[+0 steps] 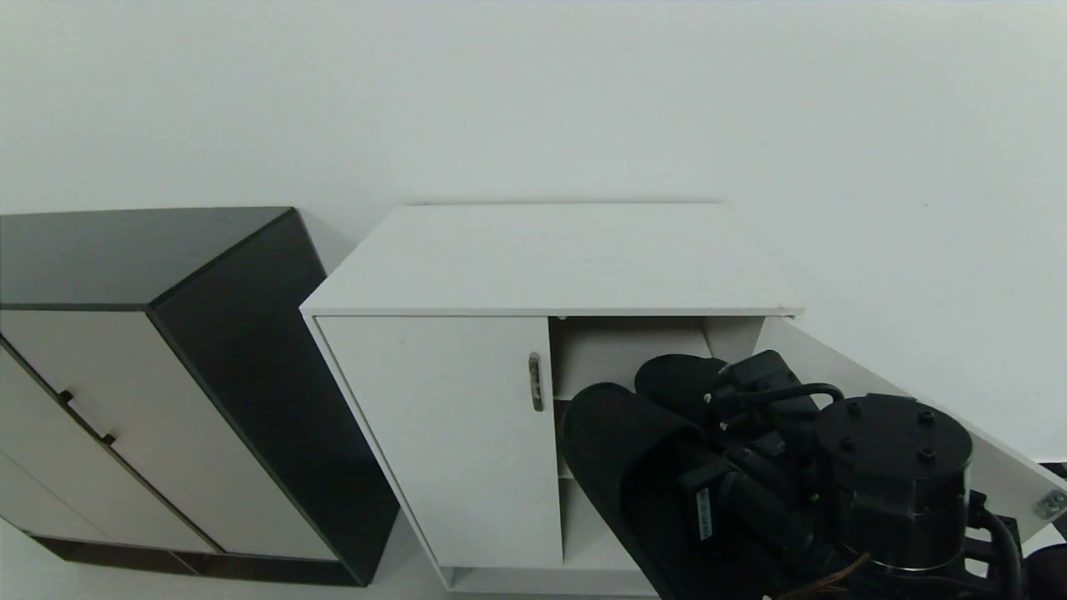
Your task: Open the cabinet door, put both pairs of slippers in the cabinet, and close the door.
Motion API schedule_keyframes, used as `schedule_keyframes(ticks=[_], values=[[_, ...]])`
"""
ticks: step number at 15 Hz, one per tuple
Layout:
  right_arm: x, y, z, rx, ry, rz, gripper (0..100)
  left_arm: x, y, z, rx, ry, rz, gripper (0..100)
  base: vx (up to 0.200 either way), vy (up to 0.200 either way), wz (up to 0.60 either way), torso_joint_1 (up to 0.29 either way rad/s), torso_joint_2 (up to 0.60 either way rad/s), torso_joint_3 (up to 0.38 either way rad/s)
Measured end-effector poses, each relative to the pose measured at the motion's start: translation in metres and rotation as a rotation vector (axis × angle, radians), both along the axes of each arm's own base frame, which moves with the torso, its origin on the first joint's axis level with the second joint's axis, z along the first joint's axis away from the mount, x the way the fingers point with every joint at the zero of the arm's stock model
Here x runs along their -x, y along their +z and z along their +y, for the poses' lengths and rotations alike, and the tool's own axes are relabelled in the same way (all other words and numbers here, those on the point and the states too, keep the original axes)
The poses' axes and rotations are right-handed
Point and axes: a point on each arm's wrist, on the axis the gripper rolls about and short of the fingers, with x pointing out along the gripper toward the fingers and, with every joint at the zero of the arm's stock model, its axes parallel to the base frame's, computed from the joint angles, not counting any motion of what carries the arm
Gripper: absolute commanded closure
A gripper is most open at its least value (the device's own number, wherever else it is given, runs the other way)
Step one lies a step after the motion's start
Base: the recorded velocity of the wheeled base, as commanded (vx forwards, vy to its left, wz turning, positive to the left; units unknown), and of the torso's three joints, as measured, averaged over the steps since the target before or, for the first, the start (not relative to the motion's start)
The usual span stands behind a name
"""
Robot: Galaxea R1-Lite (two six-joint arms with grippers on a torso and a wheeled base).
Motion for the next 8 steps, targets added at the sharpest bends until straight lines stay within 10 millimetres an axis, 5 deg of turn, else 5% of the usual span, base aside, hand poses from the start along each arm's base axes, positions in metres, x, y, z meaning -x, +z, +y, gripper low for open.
schedule_keyframes(ticks=[8], values=[[-0.0021, -0.0046, 0.0026, 0.001, -0.001, 0.002, 100, 0.0, 0.0, 0.0, 0.001, 0.0, 0.0, 100, 0.0, 0.0, 0.0, -0.185, 0.5, 0.318]])
